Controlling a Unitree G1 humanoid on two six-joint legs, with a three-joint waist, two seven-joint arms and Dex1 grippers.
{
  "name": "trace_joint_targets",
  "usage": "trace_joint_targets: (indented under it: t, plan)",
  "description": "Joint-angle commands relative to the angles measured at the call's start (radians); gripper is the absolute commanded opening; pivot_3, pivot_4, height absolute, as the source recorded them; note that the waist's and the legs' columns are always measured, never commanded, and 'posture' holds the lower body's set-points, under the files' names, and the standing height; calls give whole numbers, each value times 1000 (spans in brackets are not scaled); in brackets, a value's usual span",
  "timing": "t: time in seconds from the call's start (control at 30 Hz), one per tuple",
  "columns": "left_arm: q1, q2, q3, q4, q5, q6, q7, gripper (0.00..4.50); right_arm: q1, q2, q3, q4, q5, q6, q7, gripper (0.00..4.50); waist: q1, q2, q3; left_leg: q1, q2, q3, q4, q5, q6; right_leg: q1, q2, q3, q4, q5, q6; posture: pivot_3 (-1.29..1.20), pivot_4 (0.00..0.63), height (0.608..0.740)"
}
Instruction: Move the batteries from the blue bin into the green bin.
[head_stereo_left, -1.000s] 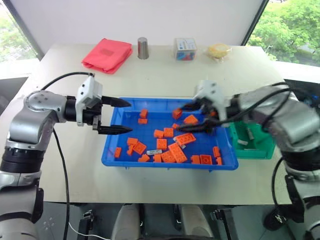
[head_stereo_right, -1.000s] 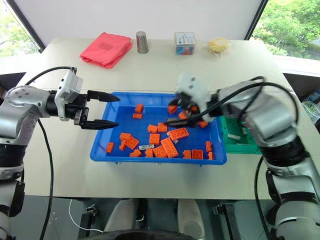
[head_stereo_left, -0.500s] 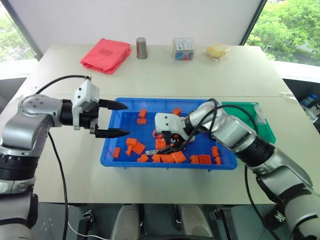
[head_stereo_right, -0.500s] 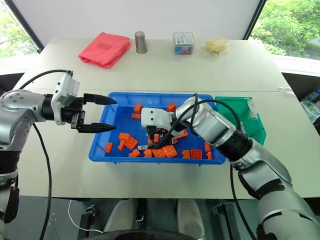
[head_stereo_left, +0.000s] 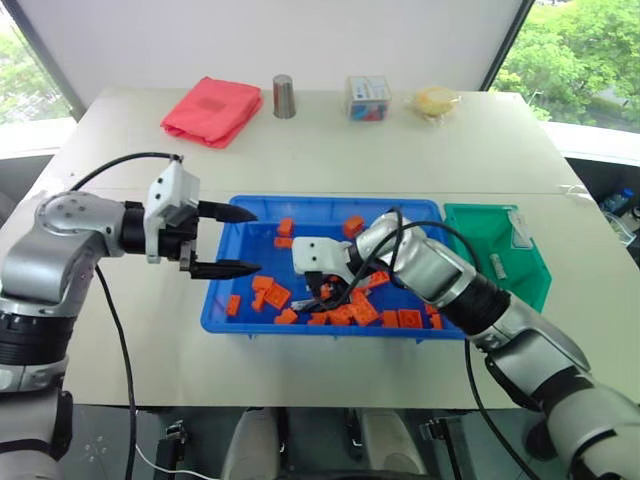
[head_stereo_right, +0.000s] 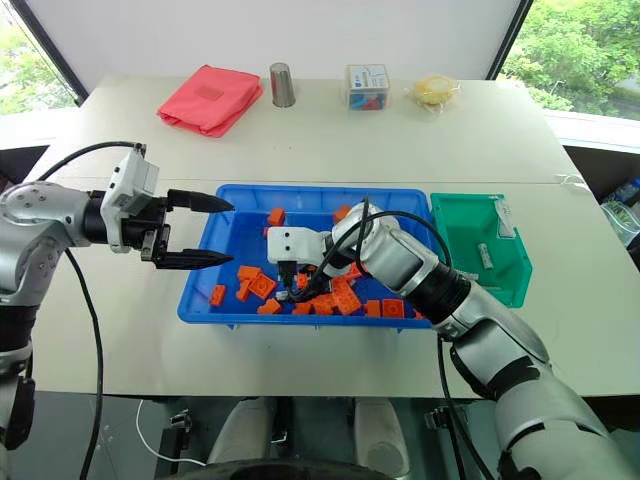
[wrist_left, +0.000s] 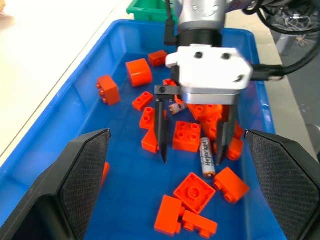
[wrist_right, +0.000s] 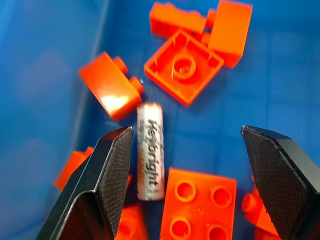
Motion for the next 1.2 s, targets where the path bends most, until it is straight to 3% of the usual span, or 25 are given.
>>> trace_joint_targets:
  t: [0.03, 0.2, 0.23, 0.4, 0.53, 0.7, 0.9, 1.07, 1.2]
  plan:
    - [3, 14, 12, -27, -14, -17, -28, 4500, 13, -13, -17, -5, -12, -17, 17, 2701, -1, 0, 0, 0, 0, 0, 0, 0, 0, 0, 0, 0, 0, 0, 0, 0, 150, 736]
    - [-11, -4, 4, 3, 1, -49, -31, 4500, 21, 7, -31, 19, -23, -22, 13, 219, -1, 0, 0, 2, 0, 0, 0, 0, 0, 2, 0, 0, 0, 0, 0, 0, 150, 736]
    - [-14, -7, 1, 10, 4, -53, -31, 4500, 19, 15, -40, 19, -18, -9, 9, 33, -1, 0, 0, 2, 0, 0, 0, 0, 0, 2, 0, 0, 0, 0, 0, 0, 150, 736]
    - [-26, -17, -4, 29, 7, -59, -27, 4500, -14, 43, -127, -19, 30, 83, -5, 41, -1, 0, 0, 2, 0, 0, 0, 0, 0, 1, 0, 0, 0, 0, 0, 0, 150, 736]
    - [-29, -28, -6, 45, 15, -71, -29, 4500, -92, 43, -311, -79, 120, 235, -48, 41, 0, 0, 0, 1, 0, 0, 0, 0, 0, 1, 0, 0, 0, 0, 0, 0, 150, 736]
    - [-35, -42, -9, 64, 21, -81, -35, 4500, -123, -95, -553, -174, 217, 429, -95, 41, 10, 0, 0, 1, 0, -1, 0, 0, 0, 1, -1, -1, 0, 0, 0, 0, 150, 736]
    - [-48, -58, -19, 84, 27, -97, -45, 4500, 87, -419, -760, -272, 247, 485, -118, 41, 25, -1, 0, -1, -2, 0, 0, -1, 1, 2, -5, -2, -4, -2, -3, 0, 150, 736]
    - [-56, -65, -27, 106, 36, -112, -55, 4500, 306, -545, -881, -321, 265, 485, -153, 41, 5, -1, 0, 0, -1, 0, -1, 0, 1, 1, -2, -1, -2, -1, -2, 0, 150, 736]
    - [-72, -77, -34, 119, 42, -117, -57, 4500, 389, -554, -927, -337, 291, 501, -200, 41, -9, 0, 0, 3, 0, -1, -1, 0, 1, 2, 0, 1, -1, -1, -3, 0, 150, 736]
